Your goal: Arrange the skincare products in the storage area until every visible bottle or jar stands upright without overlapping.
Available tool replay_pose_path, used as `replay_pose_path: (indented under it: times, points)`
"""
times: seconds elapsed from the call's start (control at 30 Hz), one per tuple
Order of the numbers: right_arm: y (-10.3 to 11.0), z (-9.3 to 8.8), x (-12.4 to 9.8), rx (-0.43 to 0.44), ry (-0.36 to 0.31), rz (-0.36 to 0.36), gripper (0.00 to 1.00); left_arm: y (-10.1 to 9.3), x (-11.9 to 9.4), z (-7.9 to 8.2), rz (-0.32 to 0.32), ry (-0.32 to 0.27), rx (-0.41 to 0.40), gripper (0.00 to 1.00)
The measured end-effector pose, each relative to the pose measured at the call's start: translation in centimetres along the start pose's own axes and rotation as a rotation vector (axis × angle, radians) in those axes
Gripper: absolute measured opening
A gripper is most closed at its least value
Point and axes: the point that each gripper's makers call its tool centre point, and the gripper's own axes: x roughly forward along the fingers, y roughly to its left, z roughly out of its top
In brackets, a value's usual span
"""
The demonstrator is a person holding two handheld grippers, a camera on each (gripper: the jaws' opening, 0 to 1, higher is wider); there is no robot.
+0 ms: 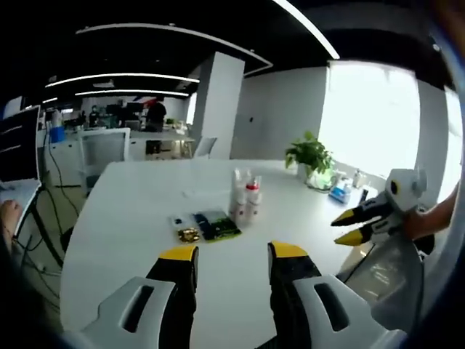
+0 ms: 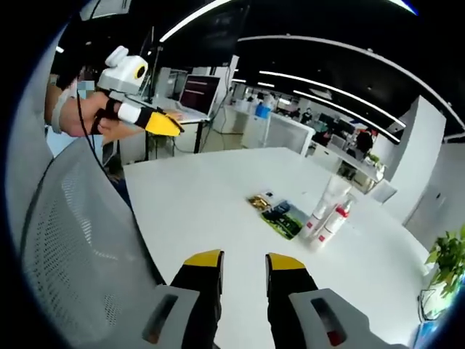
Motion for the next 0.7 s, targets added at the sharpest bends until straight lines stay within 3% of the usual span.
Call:
replay_pose_path:
  times: [0.03, 0.1, 0.17, 0.23, 0.37, 0.53, 0.7]
  points:
    - [-0.1, 0.2, -0.1, 0.011, -0.014, -0.005, 0.19, -0.2, -0.1, 0.0, -0.003, 0.002, -0.010, 0.36]
    - [-0.6, 0.8, -0.4, 0.041, -0.045, -0.020, 0.21, -1.2, -0.4, 0.7, -0.037, -0.054, -0.052, 0.38]
    - [-0.9, 1.0, -0.5, 0.060, -0.066, -0.032, 0.24, -1.7, -0.7, 0.5, -0.057, -0.046, -0.036, 0.43]
    - [-1.3, 1.4, -0.7, 0.088, -0.092, -0.045, 0.29, -2.1, -0.9, 1.3, -0.079, -0.078, -0.034, 0.50]
    - [-1.8, 2.5, -1.0, 0.138, -0.159, -0.059, 0.46, -1.7, -0.9, 1.3, -0.042, -0.110, 0.011, 0.65]
    - [-2.0, 4.0, -1.3, 0.180, -0.240, -0.058, 0.68, -1.5, 0.4, 0.7, -0.004, -0.091, 0.096, 0.89]
    - [-3.0, 5.0, -1.8, 0.180, -0.313, -0.111, 0.92, -1.6, 0.2, 0.1, -0.006, -0.080, 0.090, 0.95]
